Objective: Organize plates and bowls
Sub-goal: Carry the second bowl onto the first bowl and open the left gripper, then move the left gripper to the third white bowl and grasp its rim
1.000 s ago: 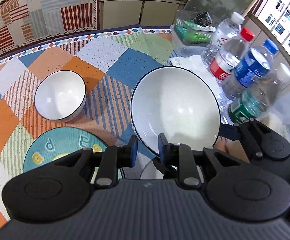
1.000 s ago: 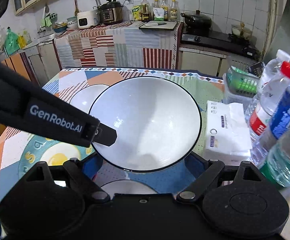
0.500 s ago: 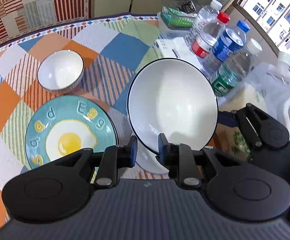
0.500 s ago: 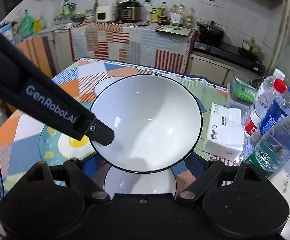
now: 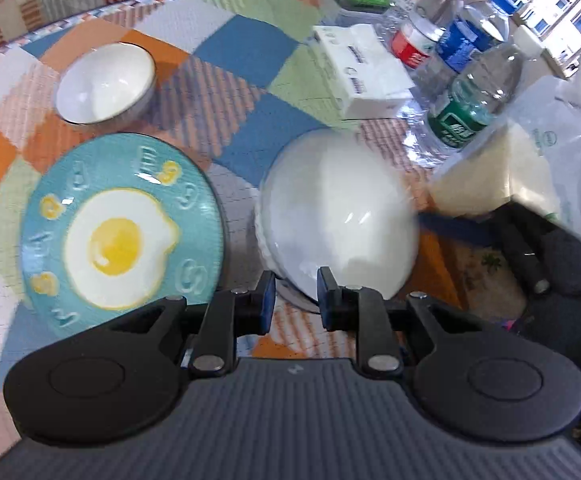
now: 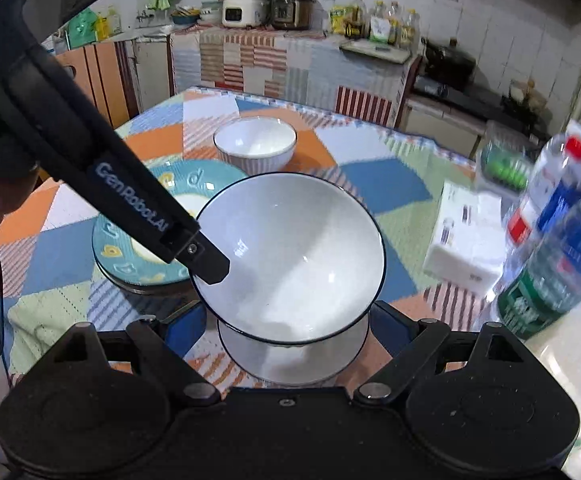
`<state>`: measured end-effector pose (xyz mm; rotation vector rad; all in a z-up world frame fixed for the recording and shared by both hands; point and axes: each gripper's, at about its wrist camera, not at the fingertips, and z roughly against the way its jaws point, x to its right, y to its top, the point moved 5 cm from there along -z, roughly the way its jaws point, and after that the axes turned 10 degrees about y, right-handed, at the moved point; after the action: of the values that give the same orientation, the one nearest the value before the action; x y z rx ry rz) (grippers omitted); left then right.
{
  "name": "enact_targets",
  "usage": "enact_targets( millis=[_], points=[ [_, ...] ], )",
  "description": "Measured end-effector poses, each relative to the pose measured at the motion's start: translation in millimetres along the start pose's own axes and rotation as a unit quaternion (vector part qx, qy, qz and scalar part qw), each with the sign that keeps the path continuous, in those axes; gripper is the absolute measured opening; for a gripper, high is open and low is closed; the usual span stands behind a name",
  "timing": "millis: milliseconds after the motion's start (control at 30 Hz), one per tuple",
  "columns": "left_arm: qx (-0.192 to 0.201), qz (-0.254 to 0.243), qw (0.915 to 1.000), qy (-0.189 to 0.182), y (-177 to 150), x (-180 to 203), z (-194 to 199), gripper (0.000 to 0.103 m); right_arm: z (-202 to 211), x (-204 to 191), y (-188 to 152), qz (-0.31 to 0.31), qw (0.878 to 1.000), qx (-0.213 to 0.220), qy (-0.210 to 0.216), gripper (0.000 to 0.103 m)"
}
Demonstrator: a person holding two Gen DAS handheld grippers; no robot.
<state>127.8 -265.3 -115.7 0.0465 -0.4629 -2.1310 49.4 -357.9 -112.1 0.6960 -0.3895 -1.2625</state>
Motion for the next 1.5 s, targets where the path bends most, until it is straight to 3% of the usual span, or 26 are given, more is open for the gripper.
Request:
enact_targets(
  millis=[67, 167, 200, 267, 333, 533, 933, 1500],
  points=[
    [-0.02, 0.0, 0.9994, -0.028, -0.6, 8.2, -7.1, 0.012, 1.3, -7.9, -1.1, 0.012, 0.999, 0.027, 0.03, 0.081],
    [-0.048, 0.025, 0.9983, -0.022, -0.4, 7.9, -22.2, 0.009, -9.7, -3.5, 0.9, -0.022, 0.997, 0.039, 0.063, 0.082],
    [-0.056, 0.021, 0.9982, -0.007, -2.3, 7.0, -28.8, 0.009, -15.0, 1.2, -1.1, -0.04, 0.997, 0.025, 0.063, 0.084],
    [-0.065, 0.02, 0.9976, 0.013, -7.5, 4.3, -39.4, 0.008, -19.2, -5.7, -5.3, 0.006, 0.998, 0.022, 0.051, 0.082],
    [-0.066, 0.018, 0.9976, 0.002, -12.7, 3.6, -44.0, 0.009, -24.3, -5.7, -11.0, -0.002, 0.998, 0.011, 0.056, 0.079],
    [-0.074, 0.03, 0.9967, -0.013, -11.3, -1.1, -44.4, 0.009, -23.6, 1.8, -16.2, -0.011, 0.999, -0.005, 0.053, 0.085],
    [-0.038, -0.001, 0.9993, 0.001, -10.2, -3.5, -7.1, 0.009, 4.2, 9.1, -10.4, 0.012, 1.0, -0.015, 0.009, 0.086],
    [0.028, -0.023, 0.9974, 0.063, 5.8, -44.5, 82.7, 0.01, 42.5, -3.9, 63.9, 0.029, 0.999, 0.005, 0.034, 0.087]
  ],
)
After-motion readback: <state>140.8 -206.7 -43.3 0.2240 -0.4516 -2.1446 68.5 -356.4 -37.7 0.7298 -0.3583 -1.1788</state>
